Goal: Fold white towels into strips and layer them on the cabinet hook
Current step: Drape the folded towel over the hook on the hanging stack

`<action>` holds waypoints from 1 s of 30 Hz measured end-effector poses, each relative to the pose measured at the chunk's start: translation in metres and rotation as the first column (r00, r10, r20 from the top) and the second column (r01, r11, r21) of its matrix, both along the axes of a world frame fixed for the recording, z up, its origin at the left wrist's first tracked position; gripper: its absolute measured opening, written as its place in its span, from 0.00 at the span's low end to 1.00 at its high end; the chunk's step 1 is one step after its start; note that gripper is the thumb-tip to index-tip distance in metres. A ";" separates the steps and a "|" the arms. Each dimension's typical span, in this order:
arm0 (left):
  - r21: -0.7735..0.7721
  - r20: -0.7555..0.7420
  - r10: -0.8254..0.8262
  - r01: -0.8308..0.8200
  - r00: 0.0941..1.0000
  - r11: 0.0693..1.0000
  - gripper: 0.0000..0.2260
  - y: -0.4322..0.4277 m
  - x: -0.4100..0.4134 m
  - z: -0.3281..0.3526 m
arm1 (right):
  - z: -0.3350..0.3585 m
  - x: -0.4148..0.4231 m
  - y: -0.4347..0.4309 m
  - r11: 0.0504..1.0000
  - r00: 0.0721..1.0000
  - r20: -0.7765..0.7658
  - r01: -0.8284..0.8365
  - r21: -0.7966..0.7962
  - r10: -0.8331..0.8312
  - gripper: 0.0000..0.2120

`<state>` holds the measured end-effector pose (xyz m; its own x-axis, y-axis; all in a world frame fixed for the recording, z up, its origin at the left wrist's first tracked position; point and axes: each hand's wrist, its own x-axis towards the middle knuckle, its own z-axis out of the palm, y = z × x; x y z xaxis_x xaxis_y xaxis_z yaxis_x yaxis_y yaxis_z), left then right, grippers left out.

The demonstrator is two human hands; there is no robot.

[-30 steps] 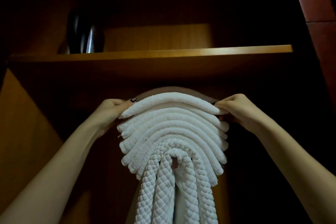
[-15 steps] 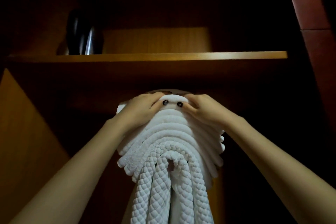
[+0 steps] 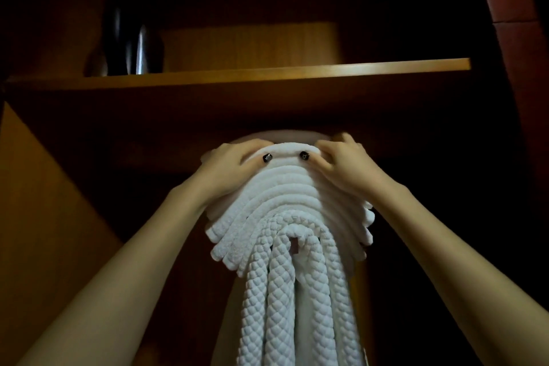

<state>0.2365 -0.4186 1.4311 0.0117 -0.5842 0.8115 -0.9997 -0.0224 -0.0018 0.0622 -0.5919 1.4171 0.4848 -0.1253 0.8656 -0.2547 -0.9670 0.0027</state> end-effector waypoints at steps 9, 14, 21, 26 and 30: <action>0.034 -0.073 -0.037 0.040 0.997 0.999 0.15 -0.012 0.005 -0.008 | -0.001 0.011 0.005 0.995 1.000 -0.014 0.010 0.098 -0.008 0.21; 0.047 -0.204 -0.014 0.024 0.979 0.999 0.17 -0.022 0.003 -0.003 | 0.003 0.012 -0.007 0.969 0.997 -0.021 -0.061 0.238 0.067 0.22; 0.087 -0.137 0.111 -0.100 0.984 0.991 0.17 -0.019 -0.006 -0.008 | -0.006 0.011 0.005 0.979 0.999 -0.030 0.049 0.196 -0.044 0.18; 0.052 -0.013 0.209 -0.208 0.978 0.977 0.19 0.011 -0.031 0.000 | -0.013 -0.025 0.025 0.967 0.997 0.045 -0.068 0.246 0.059 0.19; -0.026 0.056 0.266 -0.265 0.962 0.964 0.20 0.044 -0.059 -0.021 | -0.030 -0.041 0.055 0.994 0.996 0.036 0.077 0.075 -0.080 0.19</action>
